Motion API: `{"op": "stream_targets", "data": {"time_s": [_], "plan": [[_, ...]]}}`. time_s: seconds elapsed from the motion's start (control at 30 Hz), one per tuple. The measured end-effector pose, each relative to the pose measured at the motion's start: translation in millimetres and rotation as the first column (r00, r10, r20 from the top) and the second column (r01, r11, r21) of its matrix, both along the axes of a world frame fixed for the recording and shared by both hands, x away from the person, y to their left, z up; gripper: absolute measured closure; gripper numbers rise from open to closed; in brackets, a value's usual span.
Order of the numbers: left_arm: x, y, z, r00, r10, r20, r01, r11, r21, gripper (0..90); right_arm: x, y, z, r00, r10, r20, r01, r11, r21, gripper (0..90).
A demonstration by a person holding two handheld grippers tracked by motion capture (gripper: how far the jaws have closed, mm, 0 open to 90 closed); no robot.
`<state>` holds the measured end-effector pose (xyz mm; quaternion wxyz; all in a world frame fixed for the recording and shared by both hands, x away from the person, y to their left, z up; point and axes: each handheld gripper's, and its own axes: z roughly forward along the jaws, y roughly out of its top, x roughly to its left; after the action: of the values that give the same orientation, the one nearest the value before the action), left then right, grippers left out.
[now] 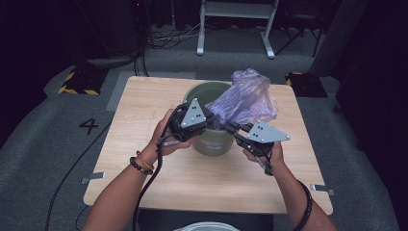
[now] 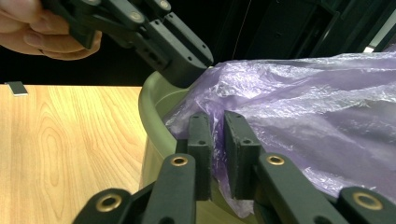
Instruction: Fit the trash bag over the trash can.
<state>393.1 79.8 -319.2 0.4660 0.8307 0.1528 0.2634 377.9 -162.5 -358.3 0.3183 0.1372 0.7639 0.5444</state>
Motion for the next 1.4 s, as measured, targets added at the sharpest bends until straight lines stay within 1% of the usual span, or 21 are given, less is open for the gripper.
{"op": "stream_targets", "data": {"time_s": [0.1,0.2,0.3,0.33,0.4,0.43,0.47,0.53,0.6,0.67,0.7,0.73,0.8,0.83,0.87,0.97,1.07,1.13,1.2,1.27,1.4], "plan": [[0.5,-0.2,-1.1,0.9999,0.009,0.012,-0.009,0.9998,0.018,89.8,-1.1,-0.7,-0.4,1.0000,0.002,-0.004,-0.002,1.000,0.008,80.2],[1.5,2.1,-2.2,0.9998,0.012,0.014,-0.012,0.9999,0.005,89.9,-2.0,-2.4,0.1,0.9998,0.010,-0.015,-0.009,1.000,0.025,77.7],[3.5,4.8,-3.0,0.9999,0.010,-0.008,-0.010,0.9996,-0.026,89.7,-2.8,-4.3,0.6,0.9995,0.019,-0.024,-0.018,0.999,0.037,77.8],[5.2,6.0,-2.7,0.9998,0.012,-0.019,-0.013,0.9987,-0.050,82.3,-2.9,-4.4,0.5,0.9994,0.020,-0.027,-0.019,0.999,0.037,78.7],[7.4,6.6,-1.6,0.9995,0.019,-0.026,-0.021,0.9971,-0.073,52.7,-2.5,-4.0,0.7,0.9994,0.018,-0.030,-0.017,1.000,0.027,81.2],[8.6,6.3,-0.8,0.9986,0.035,-0.039,-0.038,0.9959,-0.082,43.3,-2.1,-4.0,0.8,0.9993,0.020,-0.033,-0.019,0.999,0.029,82.6],[10.2,6.7,0.0,0.9978,0.017,-0.065,-0.024,0.9950,-0.097,37.1,-1.4,-4.1,1.1,0.9991,0.022,-0.037,-0.021,0.999,0.031,83.7],[12.3,5.6,1.9,0.9959,0.005,-0.091,-0.016,0.9923,-0.123,29.6,-0.1,-3.4,1.0,0.9988,0.022,-0.044,-0.021,0.999,0.028,85.1],[13.7,2.6,3.9,0.9950,-0.001,-0.100,-0.011,0.9929,-0.119,26.2,0.3,-2.4,0.5,0.9986,0.027,-0.046,-0.026,0.999,0.023,85.8],[16.2,-1.7,6.2,0.9942,0.020,-0.106,-0.031,0.9941,-0.104,24.6,-0.1,-1.4,0.5,0.9987,0.028,-0.043,-0.028,0.999,0.021,86.3],[18.1,-3.5,7.1,0.9930,0.015,-0.117,-0.026,0.9951,-0.095,24.9,-0.6,-1.0,0.6,0.9986,0.030,-0.044,-0.029,0.999,0.018,86.4],[20.2,-5.6,7.4,0.9920,0.030,-0.122,-0.040,0.9960,-0.080,26.4,-0.8,-0.5,0.8,0.9986,0.033,-0.041,-0.032,0.999,0.016,86.4],[22.3,-8.0,6.5,0.9920,0.054,-0.114,-0.061,0.9962,-0.062,38.3,-1.5,0.1,1.0,0.9986,0.032,-0.041,-0.032,0.999,0.013,86.3],[23.4,-8.7,5.7,0.9920,0.042,-0.119,-0.049,0.9973,-0.054,45.6,-1.8,0.1,1.0,0.9986,0.033,-0.041,-0.033,0.999,0.014,86.0],[23.6,-10.3,4.7,0.9927,0.036,-0.115,-0.039,0.9988,-0.030,55.2,-2.2,0.1,0.9,0.9986,0.034,-0.041,-0.033,0.999,0.014,85.5],[21.6,-13.8,2.9,0.9960,0.045,-0.077,-0.043,0.9988,0.021,71.8,-4.0,-1.5,1.1,0.9984,0.036,-0.044,-0.035,0.999,0.019,82.0],[19.1,-14.9,0.5,0.9979,0.037,-0.054,-0.035,0.9987,0.037,84.6,-8.0,-7.0,1.7,0.9985,0.036,-0.042,-0.035,0.999,0.034,73.1],[17.5,-12.5,-1.0,0.9988,0.023,-0.043,-0.021,0.9993,0.032,86.7,-11.3,-13.9,3.5,0.9989,0.026,-0.040,-0.025,0.999,0.046,67.0],[15.9,-9.7,-2.2,0.9993,0.029,-0.022,-0.028,0.9991,0.033,87.2,-14.4,-22.5,6.2,0.9994,0.008,-0.035,-0.006,0.998,0.064,57.5],[14.9,-6.4,-3.3,0.9996,0.020,-0.022,-0.019,0.9995,0.025,87.6,-15.4,-35.2,10.8,0.9989,-0.023,-0.041,0.027,0.996,0.089,51.0],[13.0,-0.9,-4.3,0.9998,0.018,-0.008,-0.018,0.9997,0.014,87.9,-10.3,-66.6,21.1,0.9922,-0.112,-0.056,0.119,0.984,0.135,40.6]]}}
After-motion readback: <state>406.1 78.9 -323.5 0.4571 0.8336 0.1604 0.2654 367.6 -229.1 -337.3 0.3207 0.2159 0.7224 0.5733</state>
